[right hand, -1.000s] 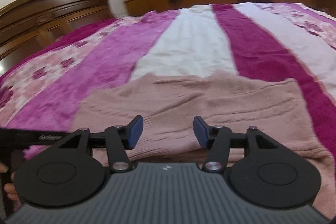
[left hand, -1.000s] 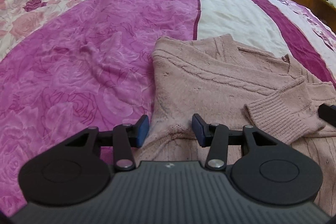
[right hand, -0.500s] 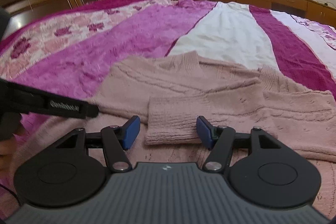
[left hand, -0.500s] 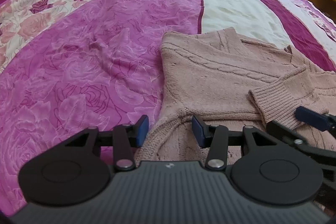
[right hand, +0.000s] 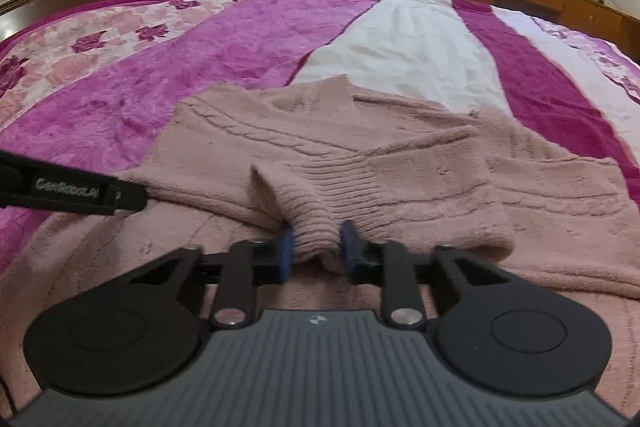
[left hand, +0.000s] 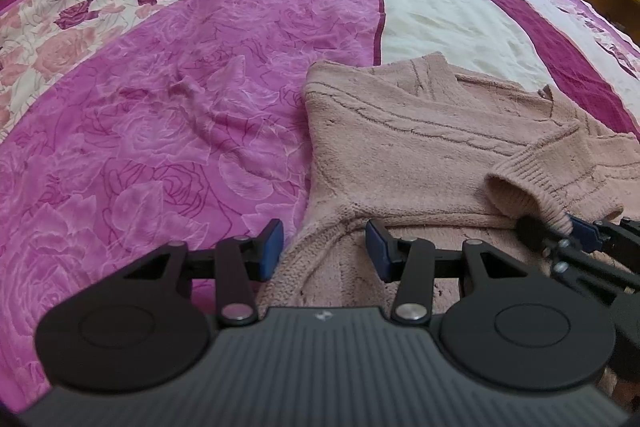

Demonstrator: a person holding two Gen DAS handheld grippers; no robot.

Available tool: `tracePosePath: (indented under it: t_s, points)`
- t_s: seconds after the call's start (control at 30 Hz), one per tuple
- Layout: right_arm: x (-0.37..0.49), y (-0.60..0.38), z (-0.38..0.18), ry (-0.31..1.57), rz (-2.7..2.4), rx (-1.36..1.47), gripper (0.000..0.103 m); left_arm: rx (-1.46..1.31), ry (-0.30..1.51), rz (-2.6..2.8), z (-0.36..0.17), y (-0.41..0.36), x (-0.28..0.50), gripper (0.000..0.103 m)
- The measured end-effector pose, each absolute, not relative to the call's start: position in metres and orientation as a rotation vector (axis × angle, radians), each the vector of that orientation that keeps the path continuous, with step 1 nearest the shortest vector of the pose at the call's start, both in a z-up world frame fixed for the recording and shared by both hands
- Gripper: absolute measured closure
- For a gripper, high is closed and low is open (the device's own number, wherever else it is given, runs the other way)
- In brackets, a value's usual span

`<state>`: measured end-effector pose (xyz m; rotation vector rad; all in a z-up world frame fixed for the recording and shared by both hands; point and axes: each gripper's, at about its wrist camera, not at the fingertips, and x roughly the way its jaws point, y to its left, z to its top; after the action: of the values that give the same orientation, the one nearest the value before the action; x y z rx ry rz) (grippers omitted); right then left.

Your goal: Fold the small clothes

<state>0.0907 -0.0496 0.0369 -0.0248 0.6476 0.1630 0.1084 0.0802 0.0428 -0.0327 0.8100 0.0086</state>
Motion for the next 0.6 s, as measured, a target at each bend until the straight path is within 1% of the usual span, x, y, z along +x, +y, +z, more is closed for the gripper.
tracePosePath:
  t_s: [0.3,0.47,0.6]
  points:
    - [0.080,-0.099,0.080,0.550,0.124,0.166,0.084,-0.022,0.783,-0.003,0.053,0.075,0.104,0.056]
    - [0.074,-0.146,0.104,0.503,0.067,0.267,0.084,-0.017,0.758,-0.019,0.061,0.067,0.103,0.056]
    - [0.067,-0.187,0.111,0.474,-0.014,0.329,0.084,-0.014,0.745,-0.042,0.066,0.057,0.104,0.056]
